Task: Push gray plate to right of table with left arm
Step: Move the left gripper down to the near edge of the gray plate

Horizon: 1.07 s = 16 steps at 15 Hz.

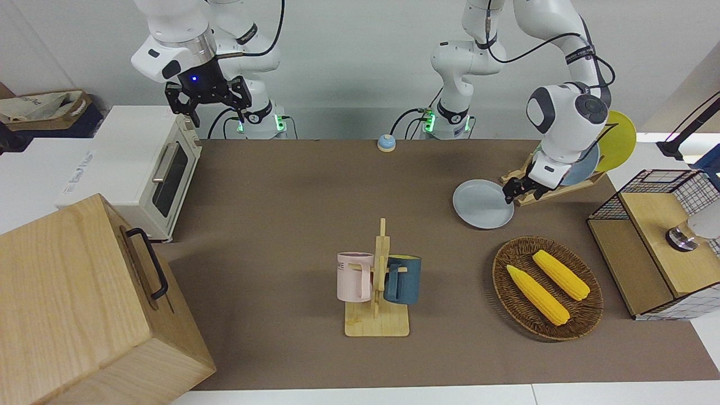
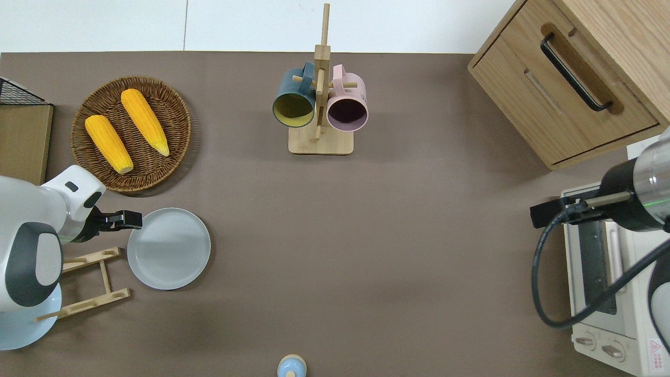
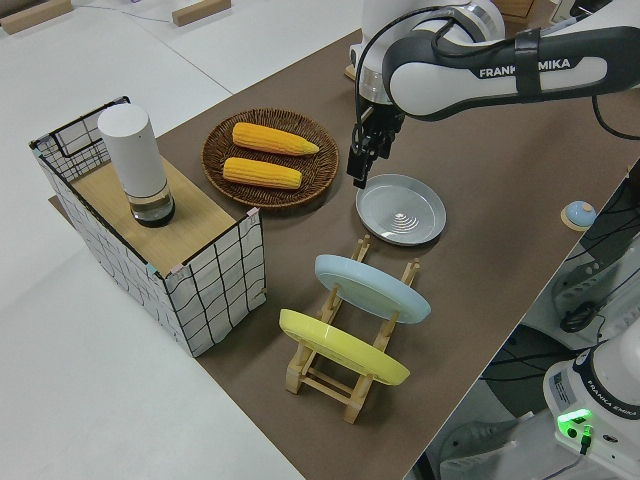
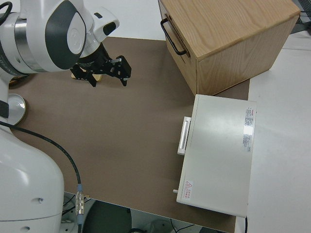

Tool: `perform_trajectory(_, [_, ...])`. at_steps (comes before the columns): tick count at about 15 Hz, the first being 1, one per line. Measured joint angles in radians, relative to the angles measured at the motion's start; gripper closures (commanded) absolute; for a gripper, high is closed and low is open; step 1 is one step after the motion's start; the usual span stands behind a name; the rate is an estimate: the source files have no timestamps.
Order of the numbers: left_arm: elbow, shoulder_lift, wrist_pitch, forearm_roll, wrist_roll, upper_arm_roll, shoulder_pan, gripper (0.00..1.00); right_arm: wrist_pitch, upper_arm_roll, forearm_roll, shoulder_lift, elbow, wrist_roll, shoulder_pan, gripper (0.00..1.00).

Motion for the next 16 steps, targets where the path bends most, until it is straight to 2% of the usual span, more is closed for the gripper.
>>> perform_trajectory(4, [-0.055,0.013,0.081,0.000,0.088,0.023,0.000,0.09,0.000,0.000,0.000,0.000,0.000,0.000,0.000,0.017])
perform_trajectory(11, [-0.125,0.073,0.235,0.000,0.106,0.024,-0.002,0.12,0.000,0.000,0.000,0.000,0.000,0.000,0.000,0.017])
perform_trajectory(12, [-0.128,0.079,0.242,0.000,0.106,0.024,-0.002,0.21,0.000,0.000,0.000,0.000,0.000,0.000,0.000,0.017])
perform_trajectory(13, [-0.128,0.082,0.246,0.000,0.106,0.024,-0.002,0.38,0.000,0.000,0.000,0.000,0.000,0.000,0.000,0.017])
perform_trajectory(14, [-0.128,0.084,0.248,0.000,0.106,0.024,-0.002,0.52,0.000,0.000,0.000,0.000,0.000,0.000,0.000,0.017])
perform_trajectory(15, [-0.128,0.085,0.248,0.000,0.106,0.024,-0.002,0.75,0.000,0.000,0.000,0.000,0.000,0.000,0.000,0.017])
perform_trajectory(16, [-0.128,0.085,0.249,-0.005,0.106,0.024,-0.002,0.90,0.000,0.000,0.000,0.000,0.000,0.000,0.000,0.017])
